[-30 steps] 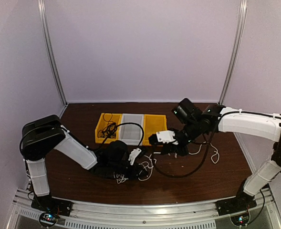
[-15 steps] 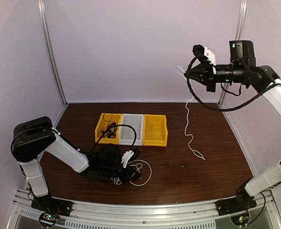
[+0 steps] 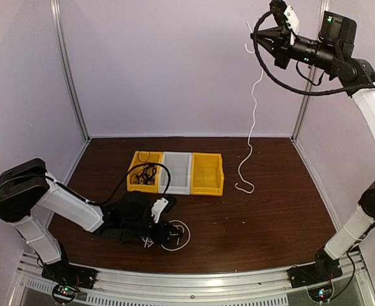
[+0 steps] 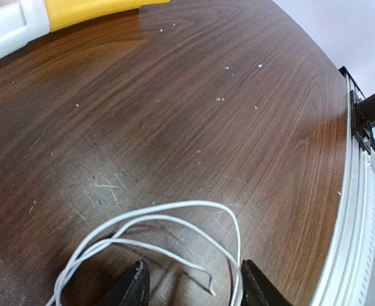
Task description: Untangle the cables
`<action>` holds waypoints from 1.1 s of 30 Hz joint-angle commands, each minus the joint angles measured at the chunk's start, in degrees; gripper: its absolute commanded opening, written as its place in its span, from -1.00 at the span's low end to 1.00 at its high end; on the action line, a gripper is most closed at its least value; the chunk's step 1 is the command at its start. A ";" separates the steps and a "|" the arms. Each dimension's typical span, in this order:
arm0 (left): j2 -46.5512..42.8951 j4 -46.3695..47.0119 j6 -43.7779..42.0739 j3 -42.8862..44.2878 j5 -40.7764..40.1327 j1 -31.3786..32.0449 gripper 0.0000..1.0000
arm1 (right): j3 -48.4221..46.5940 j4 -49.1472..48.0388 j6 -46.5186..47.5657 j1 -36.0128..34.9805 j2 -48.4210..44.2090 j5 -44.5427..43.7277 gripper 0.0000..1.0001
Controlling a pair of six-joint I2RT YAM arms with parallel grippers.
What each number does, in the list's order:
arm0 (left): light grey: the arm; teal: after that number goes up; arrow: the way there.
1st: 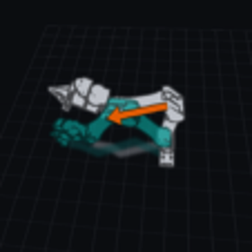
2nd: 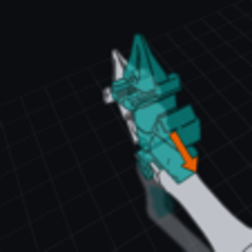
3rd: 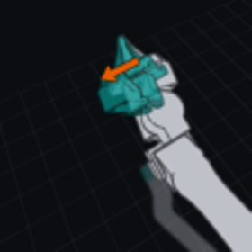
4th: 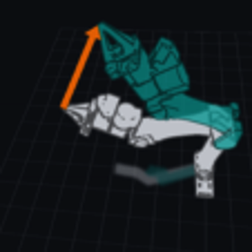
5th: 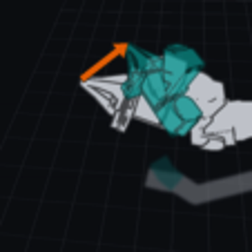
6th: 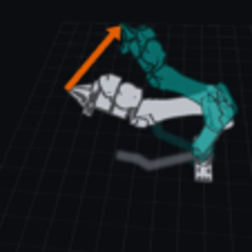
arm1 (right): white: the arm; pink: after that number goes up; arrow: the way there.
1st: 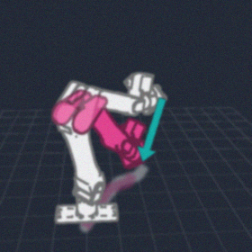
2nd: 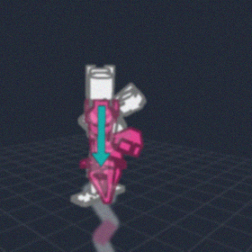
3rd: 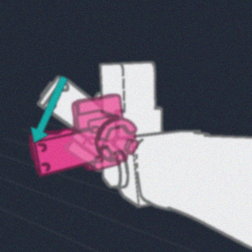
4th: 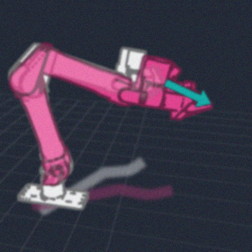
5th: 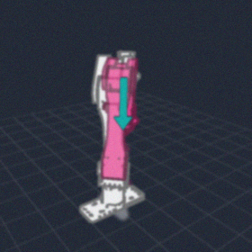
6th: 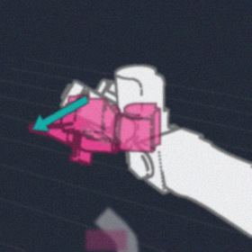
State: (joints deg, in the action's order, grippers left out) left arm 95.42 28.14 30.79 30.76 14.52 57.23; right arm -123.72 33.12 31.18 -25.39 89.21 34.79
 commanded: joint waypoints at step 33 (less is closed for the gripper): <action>-14.89 -7.29 -0.55 -1.84 -9.65 0.17 0.22 | 26.34 -23.14 -11.31 -0.87 8.01 10.36 -1.00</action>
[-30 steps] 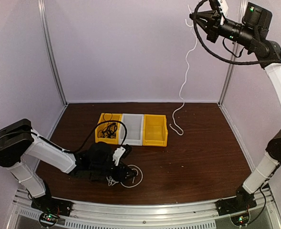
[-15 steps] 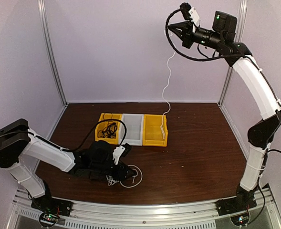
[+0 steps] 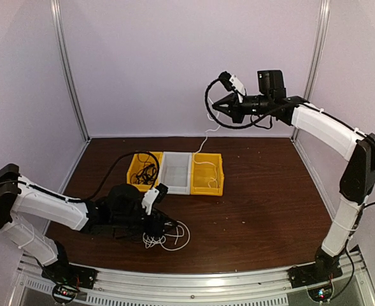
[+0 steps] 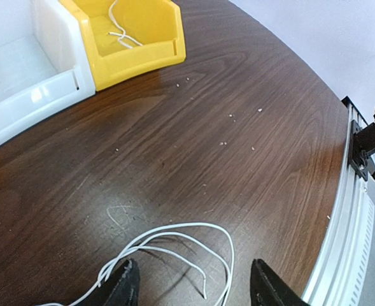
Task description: Untangle the cables
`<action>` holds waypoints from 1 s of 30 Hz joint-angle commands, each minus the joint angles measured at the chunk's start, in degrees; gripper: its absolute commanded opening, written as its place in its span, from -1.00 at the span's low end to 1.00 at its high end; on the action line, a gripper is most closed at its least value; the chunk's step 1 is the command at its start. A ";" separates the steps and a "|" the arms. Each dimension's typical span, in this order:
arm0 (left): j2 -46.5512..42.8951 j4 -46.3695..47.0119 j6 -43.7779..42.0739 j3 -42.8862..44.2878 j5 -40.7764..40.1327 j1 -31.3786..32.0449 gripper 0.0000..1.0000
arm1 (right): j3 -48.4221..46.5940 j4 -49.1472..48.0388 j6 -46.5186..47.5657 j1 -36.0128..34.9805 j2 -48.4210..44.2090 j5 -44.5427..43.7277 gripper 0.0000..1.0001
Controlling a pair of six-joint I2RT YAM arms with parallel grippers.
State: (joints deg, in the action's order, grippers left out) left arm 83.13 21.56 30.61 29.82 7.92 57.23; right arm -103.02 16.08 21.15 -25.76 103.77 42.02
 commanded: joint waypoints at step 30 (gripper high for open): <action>-9.74 -6.41 -1.05 -1.80 -15.87 0.00 0.30 | 15.35 4.27 1.46 -6.76 7.27 -7.66 -1.00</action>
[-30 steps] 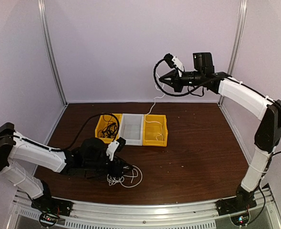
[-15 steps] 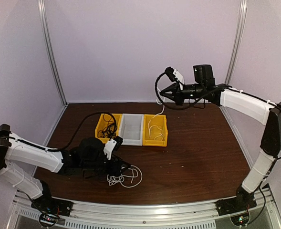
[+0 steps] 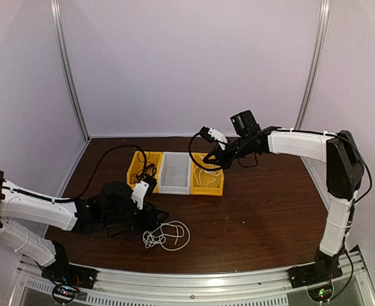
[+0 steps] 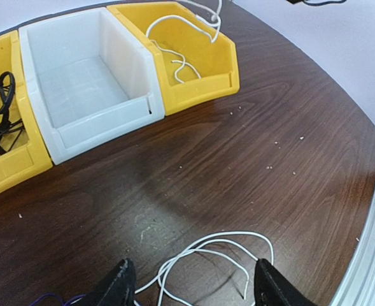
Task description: Untangle the cables
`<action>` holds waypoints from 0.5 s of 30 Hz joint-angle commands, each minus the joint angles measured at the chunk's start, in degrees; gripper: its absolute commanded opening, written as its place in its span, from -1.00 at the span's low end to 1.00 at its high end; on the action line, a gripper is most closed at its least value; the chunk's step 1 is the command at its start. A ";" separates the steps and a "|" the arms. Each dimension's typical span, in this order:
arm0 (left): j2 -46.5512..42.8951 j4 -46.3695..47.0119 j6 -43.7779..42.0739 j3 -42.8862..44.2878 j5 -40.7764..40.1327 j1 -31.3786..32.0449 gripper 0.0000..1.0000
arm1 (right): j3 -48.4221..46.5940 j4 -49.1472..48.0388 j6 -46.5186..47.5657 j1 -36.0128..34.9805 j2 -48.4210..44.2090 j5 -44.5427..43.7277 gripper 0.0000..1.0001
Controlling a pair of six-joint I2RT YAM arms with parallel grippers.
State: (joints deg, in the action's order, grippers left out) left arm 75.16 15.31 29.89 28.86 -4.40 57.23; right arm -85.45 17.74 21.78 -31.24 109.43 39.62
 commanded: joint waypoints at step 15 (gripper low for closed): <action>-2.69 0.20 1.23 -2.92 -5.29 -0.10 0.33 | -12.99 12.50 -1.15 -3.21 13.38 -17.10 -1.00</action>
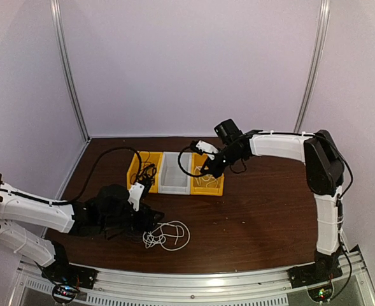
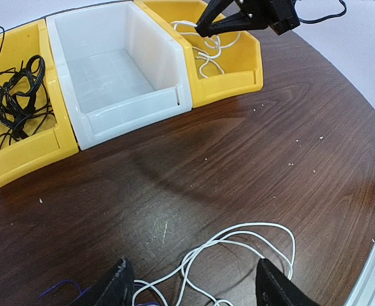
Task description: Untangle the cables
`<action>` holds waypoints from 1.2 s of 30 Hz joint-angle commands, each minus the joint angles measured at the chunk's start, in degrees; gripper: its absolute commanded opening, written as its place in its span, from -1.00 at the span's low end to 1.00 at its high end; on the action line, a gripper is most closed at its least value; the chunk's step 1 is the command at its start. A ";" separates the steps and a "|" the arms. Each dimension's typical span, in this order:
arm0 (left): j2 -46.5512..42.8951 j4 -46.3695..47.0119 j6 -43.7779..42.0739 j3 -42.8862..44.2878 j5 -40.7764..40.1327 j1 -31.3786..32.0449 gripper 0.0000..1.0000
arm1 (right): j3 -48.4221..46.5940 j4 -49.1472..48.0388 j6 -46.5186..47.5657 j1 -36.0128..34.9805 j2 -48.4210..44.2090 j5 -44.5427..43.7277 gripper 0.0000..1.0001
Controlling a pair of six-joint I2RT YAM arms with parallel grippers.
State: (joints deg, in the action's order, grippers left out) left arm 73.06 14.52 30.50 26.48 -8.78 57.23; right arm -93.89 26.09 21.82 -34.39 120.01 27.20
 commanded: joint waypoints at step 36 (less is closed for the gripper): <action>-3.84 -3.61 2.77 -1.54 -3.94 -7.07 0.39 | 14.70 3.34 8.98 -6.14 -25.31 5.19 -0.21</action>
State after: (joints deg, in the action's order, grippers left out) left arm 70.04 11.70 31.88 25.71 -11.81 52.05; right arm -87.18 33.36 23.66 -36.69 99.04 23.49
